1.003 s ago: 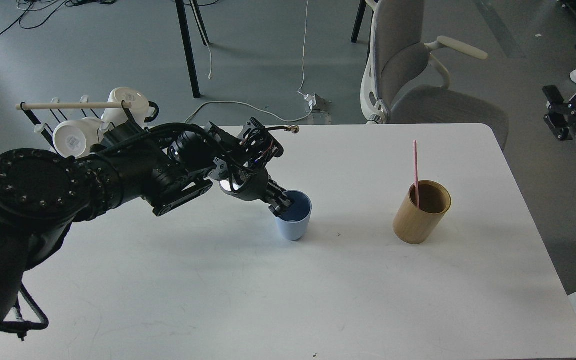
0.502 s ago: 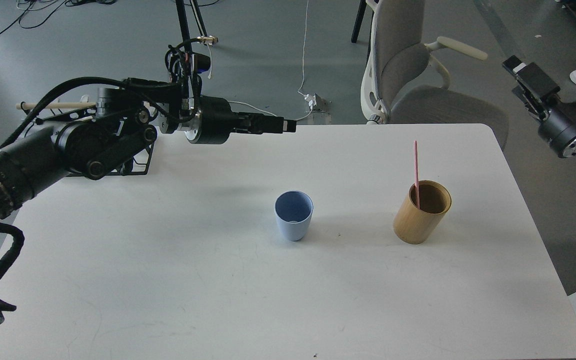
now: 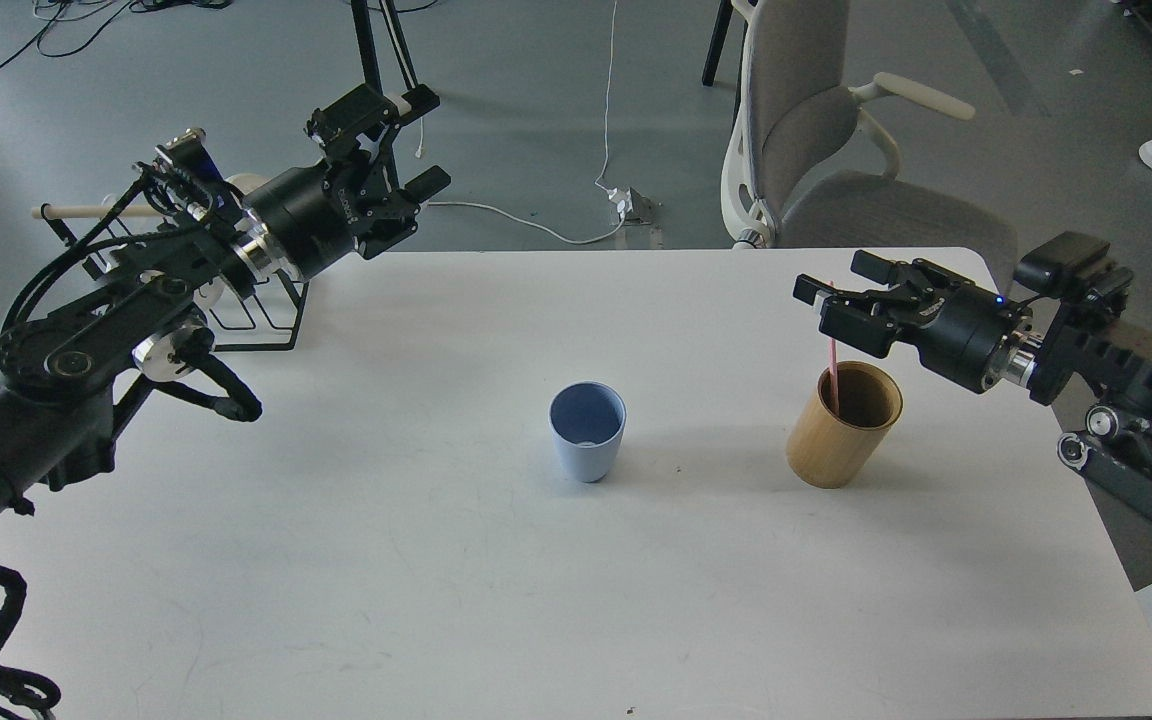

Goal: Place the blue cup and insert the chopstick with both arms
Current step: 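Pull the red stick up out of the tan cup with the right gripper, then move the stick over the blue cup and lower it inside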

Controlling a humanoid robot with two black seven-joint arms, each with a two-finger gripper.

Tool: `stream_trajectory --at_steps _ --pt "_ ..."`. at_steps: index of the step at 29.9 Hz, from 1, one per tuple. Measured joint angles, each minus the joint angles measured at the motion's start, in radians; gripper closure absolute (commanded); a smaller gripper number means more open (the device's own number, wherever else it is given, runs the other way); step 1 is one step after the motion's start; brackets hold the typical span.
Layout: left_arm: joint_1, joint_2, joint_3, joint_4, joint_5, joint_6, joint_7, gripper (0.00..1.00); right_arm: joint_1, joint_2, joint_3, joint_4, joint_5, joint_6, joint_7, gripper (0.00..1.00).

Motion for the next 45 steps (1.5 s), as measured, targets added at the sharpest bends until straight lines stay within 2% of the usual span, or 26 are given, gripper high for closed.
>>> stream_trajectory --at_steps 4,7,12,22,30,34,38,41,45 --pt "0.016 -0.011 -0.001 -0.008 -0.007 0.0 0.0 0.02 0.001 0.041 -0.043 -0.03 -0.001 -0.018 0.0 0.5" --pt "0.018 -0.011 -0.003 -0.008 -0.008 0.0 0.0 0.02 0.003 0.053 -0.055 -0.036 -0.001 -0.027 0.0 0.59" --pt "0.02 -0.005 -0.008 -0.007 -0.009 0.0 0.0 0.02 0.0 0.056 -0.059 -0.037 -0.001 -0.052 0.0 0.83" --pt "0.022 -0.007 -0.009 -0.004 -0.017 0.0 0.0 0.02 -0.007 0.032 -0.061 -0.032 0.0 -0.104 0.0 1.0" --pt "0.036 -0.002 -0.009 -0.003 -0.031 0.0 0.0 0.02 0.014 -0.027 -0.039 -0.017 0.011 -0.156 0.0 1.0" --pt "0.039 -0.004 -0.009 0.001 -0.033 0.0 0.0 0.02 0.066 -0.089 0.02 0.032 0.031 -0.152 0.0 1.0" --pt "0.052 -0.006 -0.009 0.018 -0.035 0.0 0.0 0.02 0.155 -0.101 0.046 0.08 0.117 -0.138 0.0 1.0" --pt "0.078 -0.006 -0.008 0.058 -0.047 0.0 0.0 0.02 0.213 -0.073 0.047 0.089 0.187 -0.132 0.0 1.0" --pt "0.113 -0.005 -0.007 0.151 -0.063 0.0 0.0 0.02 0.24 0.083 0.036 0.08 0.203 -0.131 0.0 1.0"
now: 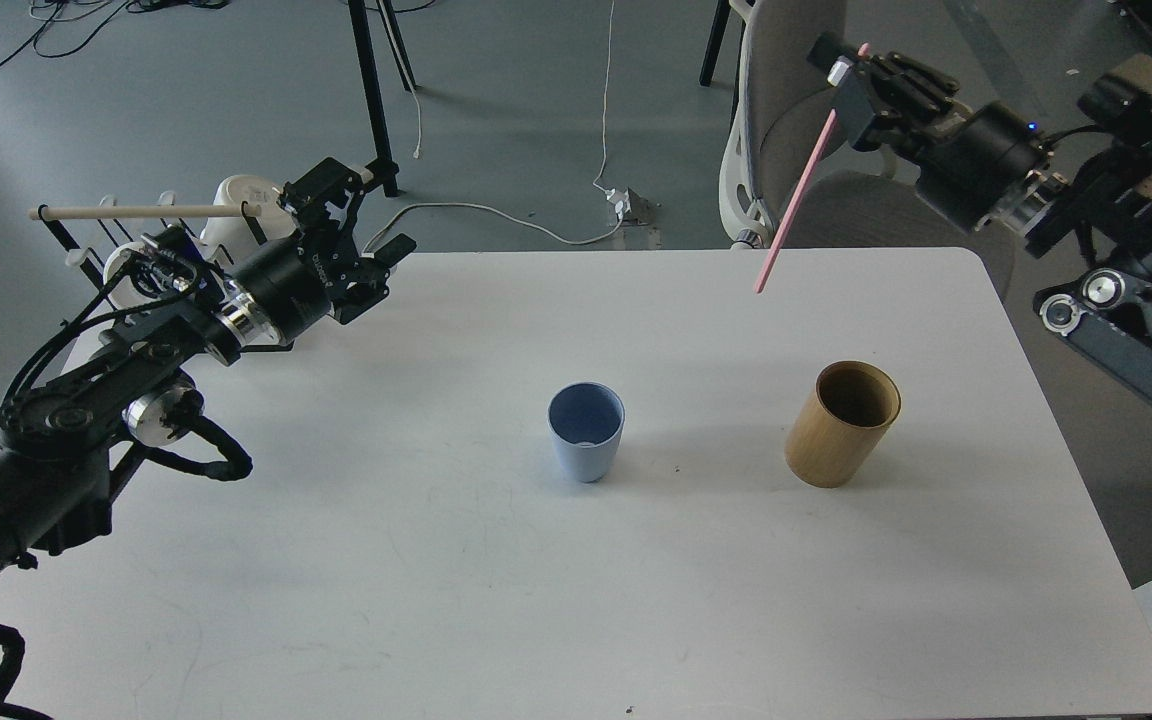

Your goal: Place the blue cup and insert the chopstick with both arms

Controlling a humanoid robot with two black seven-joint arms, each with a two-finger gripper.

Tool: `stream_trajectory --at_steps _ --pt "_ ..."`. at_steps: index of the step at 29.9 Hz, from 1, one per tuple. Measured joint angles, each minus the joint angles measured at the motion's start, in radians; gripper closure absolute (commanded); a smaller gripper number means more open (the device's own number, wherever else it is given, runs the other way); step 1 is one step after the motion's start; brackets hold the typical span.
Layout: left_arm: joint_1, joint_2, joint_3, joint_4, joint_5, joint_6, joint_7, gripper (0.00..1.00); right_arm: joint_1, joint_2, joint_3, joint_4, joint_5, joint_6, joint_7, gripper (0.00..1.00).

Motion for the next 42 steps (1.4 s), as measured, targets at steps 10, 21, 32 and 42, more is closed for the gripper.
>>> stream_trajectory --at_steps 10,21,32,42 --pt "0.037 -0.002 0.002 0.112 -0.04 0.0 0.0 0.02 0.068 0.3 -0.189 -0.13 -0.027 -0.008 0.0 1.0" --pt "0.043 -0.008 0.002 0.113 -0.041 0.0 0.0 0.02 0.055 0.308 -0.227 -0.144 -0.097 -0.013 0.0 1.0" --pt "0.046 -0.01 0.002 0.114 -0.041 0.0 0.0 0.02 0.024 0.334 -0.239 -0.209 -0.098 -0.014 0.0 0.97" --pt "0.045 -0.007 -0.001 0.114 -0.041 0.0 0.0 0.02 0.009 0.369 -0.225 -0.233 -0.086 -0.009 0.0 0.08"
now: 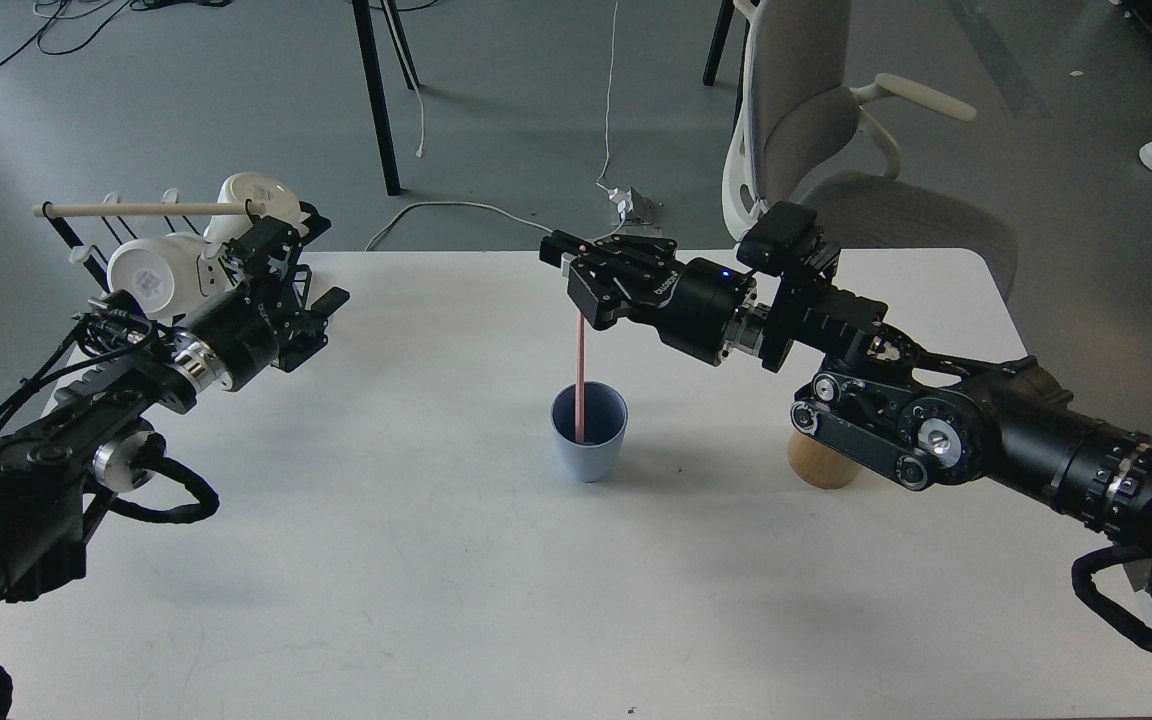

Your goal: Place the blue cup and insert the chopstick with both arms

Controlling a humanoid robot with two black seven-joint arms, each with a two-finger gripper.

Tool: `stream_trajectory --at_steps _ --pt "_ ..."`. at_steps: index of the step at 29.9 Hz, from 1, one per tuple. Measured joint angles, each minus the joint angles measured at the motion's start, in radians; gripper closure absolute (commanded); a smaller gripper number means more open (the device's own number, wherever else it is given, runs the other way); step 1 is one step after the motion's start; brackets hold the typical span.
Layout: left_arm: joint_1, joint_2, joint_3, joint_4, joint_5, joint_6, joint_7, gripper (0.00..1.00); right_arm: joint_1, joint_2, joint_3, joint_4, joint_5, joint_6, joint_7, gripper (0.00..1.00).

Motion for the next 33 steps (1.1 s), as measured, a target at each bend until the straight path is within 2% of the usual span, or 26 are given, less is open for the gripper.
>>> stream_trajectory --at_steps 6,11,14,19,24,26,29,33 --pt "-0.02 0.0 -0.002 -0.002 -0.007 0.0 0.0 0.02 -0.017 0.027 0.056 -0.005 0.01 -0.002 0.0 0.06" --pt "-0.042 0.0 -0.002 -0.004 -0.026 0.0 0.0 0.02 -0.037 0.026 0.171 -0.006 0.08 -0.002 0.0 0.05" --pt "-0.057 0.0 -0.002 -0.005 -0.043 0.0 0.0 0.02 -0.062 0.002 0.28 -0.005 0.21 0.003 0.0 0.05" --pt "-0.091 -0.029 -0.002 -0.009 -0.054 0.0 0.0 0.02 -0.133 -0.117 0.445 0.023 0.495 0.027 0.0 0.05" --pt "-0.129 -0.043 -0.002 -0.01 -0.112 0.0 0.0 0.02 -0.214 -0.274 0.47 0.157 0.96 0.128 0.0 0.05" --pt "-0.139 -0.041 -0.002 -0.009 -0.153 0.0 0.0 0.02 -0.25 -0.341 0.467 0.217 1.123 0.203 0.0 0.05" --pt "-0.148 -0.034 -0.002 -0.007 -0.228 0.0 0.0 0.02 -0.285 -0.384 0.478 0.249 1.245 0.336 0.0 0.03" --pt "-0.163 -0.02 -0.002 -0.005 -0.298 0.0 0.0 0.02 -0.316 -0.394 0.484 0.255 1.278 0.467 0.0 0.01"
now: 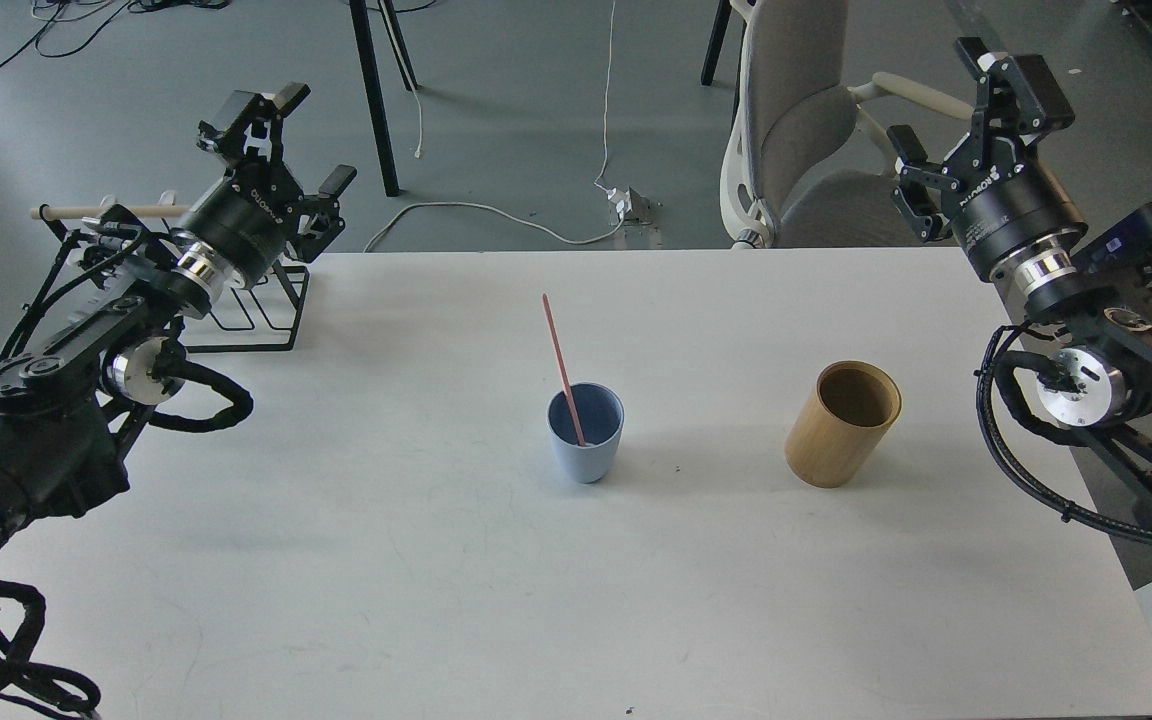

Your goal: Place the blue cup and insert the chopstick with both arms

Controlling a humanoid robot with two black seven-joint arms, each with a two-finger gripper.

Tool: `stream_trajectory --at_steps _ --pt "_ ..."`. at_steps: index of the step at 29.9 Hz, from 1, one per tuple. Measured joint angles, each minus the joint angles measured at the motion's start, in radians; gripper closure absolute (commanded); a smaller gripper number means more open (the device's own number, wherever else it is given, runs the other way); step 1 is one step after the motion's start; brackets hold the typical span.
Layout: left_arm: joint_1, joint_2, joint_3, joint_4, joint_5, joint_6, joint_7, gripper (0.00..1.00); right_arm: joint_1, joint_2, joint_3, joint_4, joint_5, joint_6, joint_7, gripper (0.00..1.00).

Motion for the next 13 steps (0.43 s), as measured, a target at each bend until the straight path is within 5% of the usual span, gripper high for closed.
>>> stream_trajectory --at_steps 13 --pt "-0.057 0.034 -0.052 -0.001 -0.132 0.0 0.0 0.02 -0.012 0.045 0.085 0.006 0.003 0.056 0.0 0.01"
